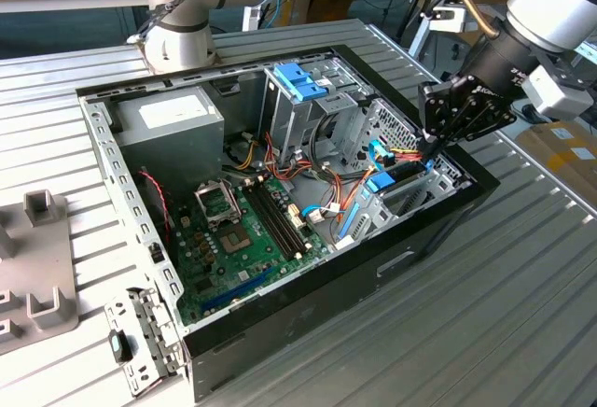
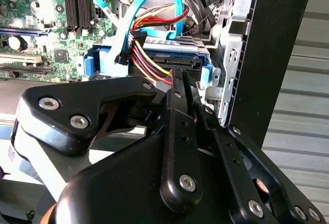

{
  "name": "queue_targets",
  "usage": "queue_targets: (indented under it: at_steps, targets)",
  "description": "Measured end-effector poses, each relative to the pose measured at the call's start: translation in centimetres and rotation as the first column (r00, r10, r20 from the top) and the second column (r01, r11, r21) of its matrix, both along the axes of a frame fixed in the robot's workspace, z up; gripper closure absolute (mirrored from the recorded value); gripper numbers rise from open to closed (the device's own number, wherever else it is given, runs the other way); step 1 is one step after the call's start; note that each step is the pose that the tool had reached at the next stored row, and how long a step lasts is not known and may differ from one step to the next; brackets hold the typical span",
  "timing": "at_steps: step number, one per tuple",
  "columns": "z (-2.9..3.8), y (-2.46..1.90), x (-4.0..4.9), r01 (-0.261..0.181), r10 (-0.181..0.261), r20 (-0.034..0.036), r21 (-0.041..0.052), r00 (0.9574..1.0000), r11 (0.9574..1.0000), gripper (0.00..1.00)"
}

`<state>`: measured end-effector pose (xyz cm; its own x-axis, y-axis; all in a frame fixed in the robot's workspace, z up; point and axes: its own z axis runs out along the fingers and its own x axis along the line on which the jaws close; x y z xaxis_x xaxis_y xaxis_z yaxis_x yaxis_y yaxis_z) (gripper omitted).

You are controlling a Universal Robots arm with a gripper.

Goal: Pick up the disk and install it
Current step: 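Insert the first disk wire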

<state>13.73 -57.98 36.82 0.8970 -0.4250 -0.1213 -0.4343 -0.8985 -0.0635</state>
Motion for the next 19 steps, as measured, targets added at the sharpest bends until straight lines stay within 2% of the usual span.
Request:
queue_targets:
  at_steps: [4,19]
  targets:
    - [-0.01,0.0,0.0,0.037,-0.037,0.0,0.0,0.9993,0.9993,0.83]
    - [-0.02,0.0,0.0,0.069,-0.069,0.0,0.0,0.9976,0.9976,0.83]
